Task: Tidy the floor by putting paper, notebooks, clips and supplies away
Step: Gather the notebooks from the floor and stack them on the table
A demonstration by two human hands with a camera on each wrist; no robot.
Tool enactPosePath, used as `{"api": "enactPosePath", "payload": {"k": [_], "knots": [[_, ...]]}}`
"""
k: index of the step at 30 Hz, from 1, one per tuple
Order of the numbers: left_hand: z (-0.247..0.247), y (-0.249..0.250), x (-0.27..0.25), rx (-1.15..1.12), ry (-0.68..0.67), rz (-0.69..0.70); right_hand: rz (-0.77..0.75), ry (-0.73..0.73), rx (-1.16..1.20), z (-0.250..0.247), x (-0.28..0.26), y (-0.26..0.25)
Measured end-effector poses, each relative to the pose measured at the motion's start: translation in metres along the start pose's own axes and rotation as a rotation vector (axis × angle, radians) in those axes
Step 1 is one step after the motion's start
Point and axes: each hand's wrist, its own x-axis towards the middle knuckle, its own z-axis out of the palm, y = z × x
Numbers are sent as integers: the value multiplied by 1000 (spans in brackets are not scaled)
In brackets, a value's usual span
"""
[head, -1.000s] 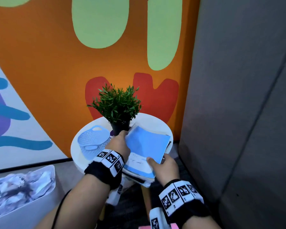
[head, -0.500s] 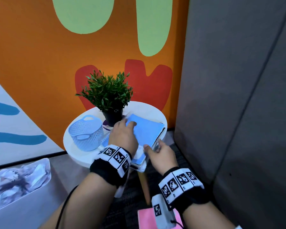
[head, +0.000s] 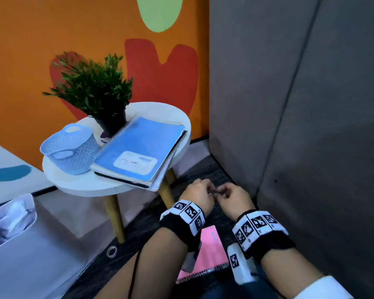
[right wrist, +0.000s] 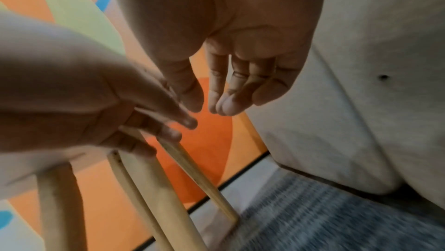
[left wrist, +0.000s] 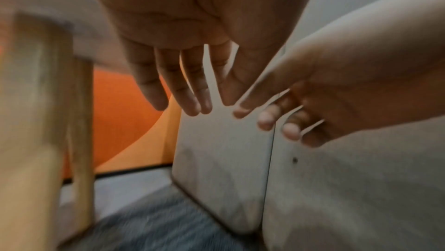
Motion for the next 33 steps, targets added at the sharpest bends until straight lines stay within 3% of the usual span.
{"api": "enactPosePath", "payload": {"k": [10, 18, 21, 25, 33], "knots": [[161, -91, 4, 127, -430, -217, 208, -115, -143, 56, 9, 118], [228, -142, -17, 398, -743, -277, 361, -240, -212, 98, 9, 203], [239, -151, -22, 452, -778, -271, 411, -335, -267, 110, 0, 224], [249, -158, -27, 535, -718, -225, 485, -435, -282, 125, -16, 248], [251, -151, -25, 648, -664, -104, 493, -456, -328, 131, -19, 252]]}}
